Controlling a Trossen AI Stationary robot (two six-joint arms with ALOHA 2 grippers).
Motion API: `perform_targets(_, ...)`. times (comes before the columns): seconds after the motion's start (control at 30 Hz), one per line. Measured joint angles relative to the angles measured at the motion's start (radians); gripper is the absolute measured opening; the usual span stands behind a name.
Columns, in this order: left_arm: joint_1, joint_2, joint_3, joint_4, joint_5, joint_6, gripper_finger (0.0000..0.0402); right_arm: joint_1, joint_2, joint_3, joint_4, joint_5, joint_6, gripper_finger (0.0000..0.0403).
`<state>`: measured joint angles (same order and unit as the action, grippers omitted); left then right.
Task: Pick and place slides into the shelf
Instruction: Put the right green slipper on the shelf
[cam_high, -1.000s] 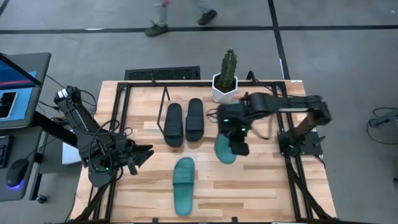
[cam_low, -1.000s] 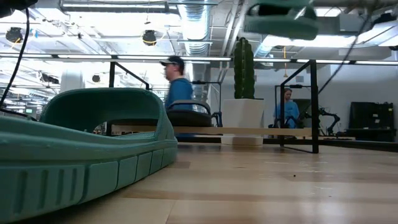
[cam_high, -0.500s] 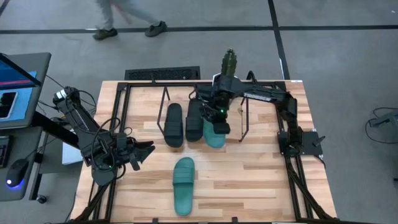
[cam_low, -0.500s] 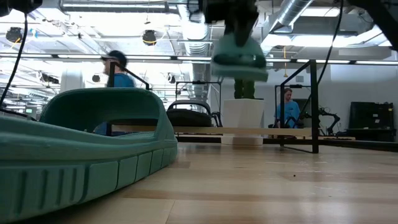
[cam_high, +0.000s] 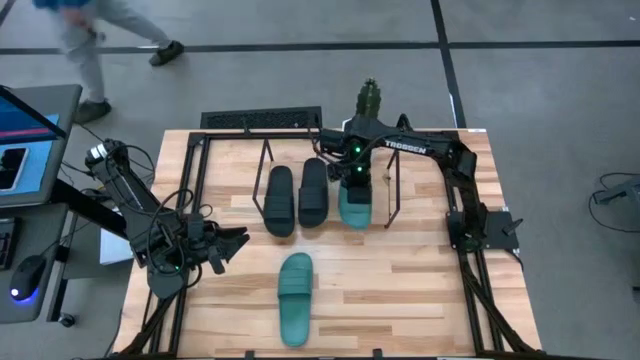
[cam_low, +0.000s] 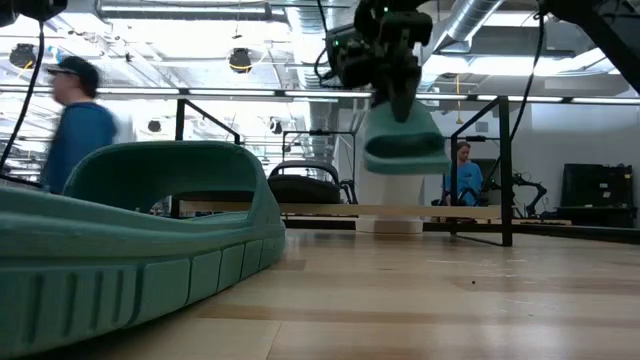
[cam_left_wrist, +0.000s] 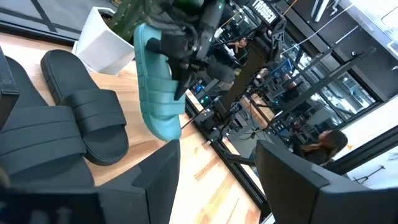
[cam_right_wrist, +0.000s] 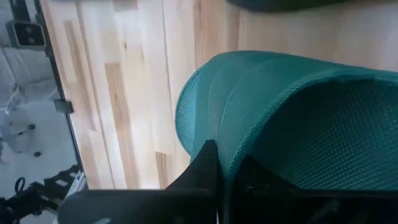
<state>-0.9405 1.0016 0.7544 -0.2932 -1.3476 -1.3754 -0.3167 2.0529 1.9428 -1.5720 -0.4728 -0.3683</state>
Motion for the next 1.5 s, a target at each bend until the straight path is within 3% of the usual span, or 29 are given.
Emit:
perform_targets(0.57,0.0,0.0,0.0,0.01,0.0,-0.008,0.0198,0.022,0.149,-0.009,0.044,-0.07,-0.051,0.0)
perform_targets(1.13,0.0,0.0,0.0,0.015,0.0,-0.008,0.0198,0.004,0.161,0.068,0.096,-0.106,-0.051,0.0002)
perform_targets(1.5,0.0,0.0,0.0,0.015,0.0,-0.008,0.0198,0.011,0.161,0.068,0.115,-0.102,-0.025,0.0092)
